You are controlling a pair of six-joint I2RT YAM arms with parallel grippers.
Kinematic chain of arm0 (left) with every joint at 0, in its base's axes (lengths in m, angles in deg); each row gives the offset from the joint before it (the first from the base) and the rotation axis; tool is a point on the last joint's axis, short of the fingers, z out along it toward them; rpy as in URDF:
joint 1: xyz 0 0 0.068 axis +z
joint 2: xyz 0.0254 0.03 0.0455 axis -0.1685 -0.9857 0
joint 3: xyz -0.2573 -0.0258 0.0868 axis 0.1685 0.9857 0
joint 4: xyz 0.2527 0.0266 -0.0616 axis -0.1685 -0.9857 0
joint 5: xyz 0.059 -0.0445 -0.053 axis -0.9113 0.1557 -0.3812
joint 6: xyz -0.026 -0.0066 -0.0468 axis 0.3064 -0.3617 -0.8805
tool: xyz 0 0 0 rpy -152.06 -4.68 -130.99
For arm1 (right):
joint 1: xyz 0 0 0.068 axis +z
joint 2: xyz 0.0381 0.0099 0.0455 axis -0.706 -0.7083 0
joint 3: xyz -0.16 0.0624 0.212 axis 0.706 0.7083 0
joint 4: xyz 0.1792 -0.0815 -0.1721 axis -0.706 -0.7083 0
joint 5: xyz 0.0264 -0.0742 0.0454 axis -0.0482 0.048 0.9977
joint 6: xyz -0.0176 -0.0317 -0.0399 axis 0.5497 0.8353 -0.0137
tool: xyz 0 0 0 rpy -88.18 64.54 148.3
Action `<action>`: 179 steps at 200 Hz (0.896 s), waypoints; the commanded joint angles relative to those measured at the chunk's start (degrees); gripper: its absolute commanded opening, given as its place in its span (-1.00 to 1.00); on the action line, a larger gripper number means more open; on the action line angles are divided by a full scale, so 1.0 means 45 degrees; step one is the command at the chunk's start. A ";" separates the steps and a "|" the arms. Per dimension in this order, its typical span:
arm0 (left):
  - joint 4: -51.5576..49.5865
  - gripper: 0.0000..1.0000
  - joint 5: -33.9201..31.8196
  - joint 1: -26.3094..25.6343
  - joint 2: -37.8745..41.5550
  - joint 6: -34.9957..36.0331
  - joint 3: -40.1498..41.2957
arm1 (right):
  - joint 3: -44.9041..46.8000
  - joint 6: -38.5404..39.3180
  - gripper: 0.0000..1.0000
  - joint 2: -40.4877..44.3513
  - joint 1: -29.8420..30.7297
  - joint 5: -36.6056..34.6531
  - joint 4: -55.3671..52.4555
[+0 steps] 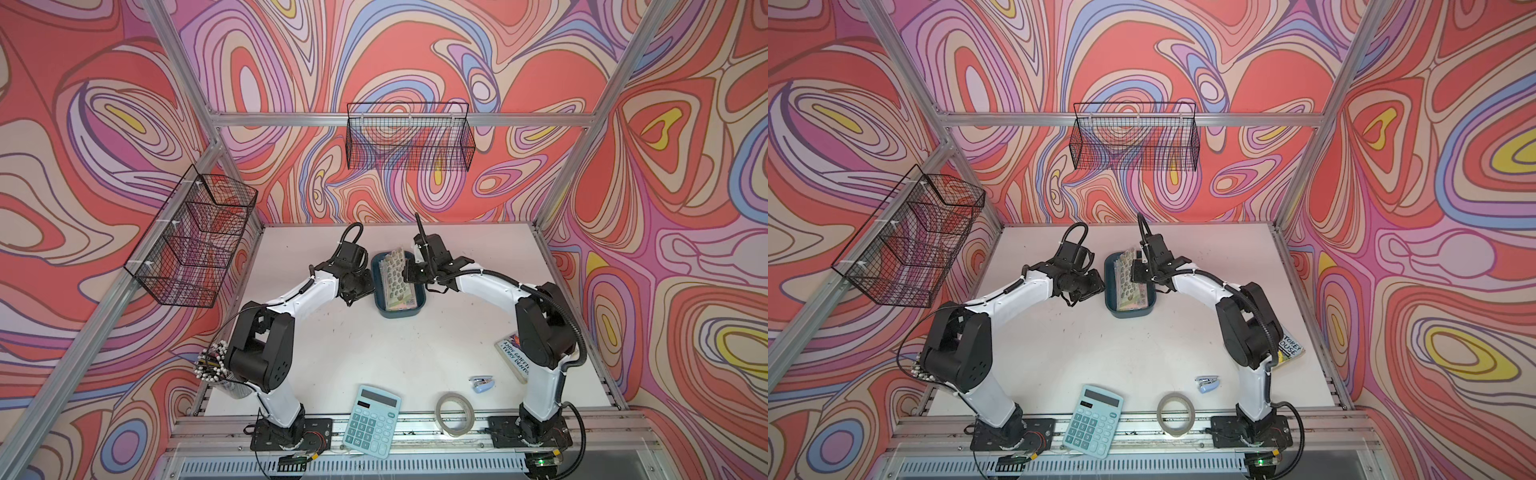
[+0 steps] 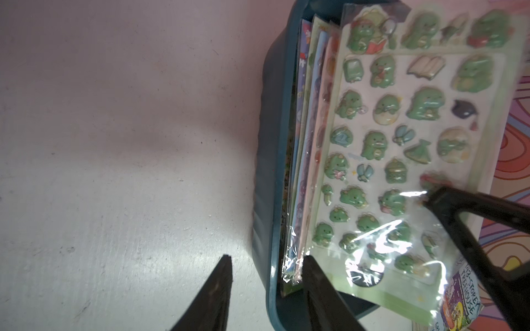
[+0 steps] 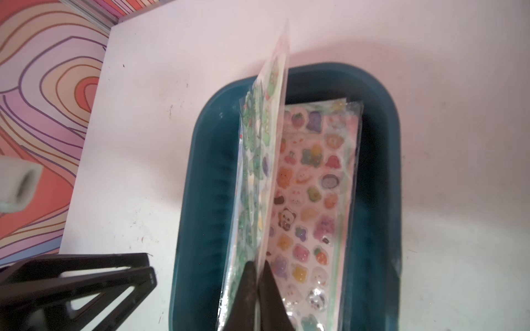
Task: Take the stickers out of the storage box
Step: Pick up the sticker from the storage box, then place the sticker at the center of the board.
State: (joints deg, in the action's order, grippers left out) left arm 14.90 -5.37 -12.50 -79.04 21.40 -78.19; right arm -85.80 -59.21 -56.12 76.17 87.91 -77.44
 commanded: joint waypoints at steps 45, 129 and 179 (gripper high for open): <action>-0.0078 -0.07 -0.0095 -0.0085 0.0160 0.0098 -0.0317 | 0.0057 0.0413 -1.00 0.1226 0.0064 -0.1169 -0.0862; -0.0515 -0.04 -0.0385 -0.0053 0.0536 0.0471 -0.0313 | 0.0026 0.0267 -1.00 0.1297 -0.1636 0.0291 -0.1122; -0.0729 -0.02 -0.0409 -0.0053 0.0546 0.0895 -0.0582 | 0.0621 -0.0196 -1.00 0.1110 -0.5226 0.3426 0.0040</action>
State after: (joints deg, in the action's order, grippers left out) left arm 14.10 -6.18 -12.50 -77.94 24.07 -79.17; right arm -85.19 -57.75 -51.23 58.34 93.55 -80.30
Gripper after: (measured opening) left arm 0.487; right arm 0.048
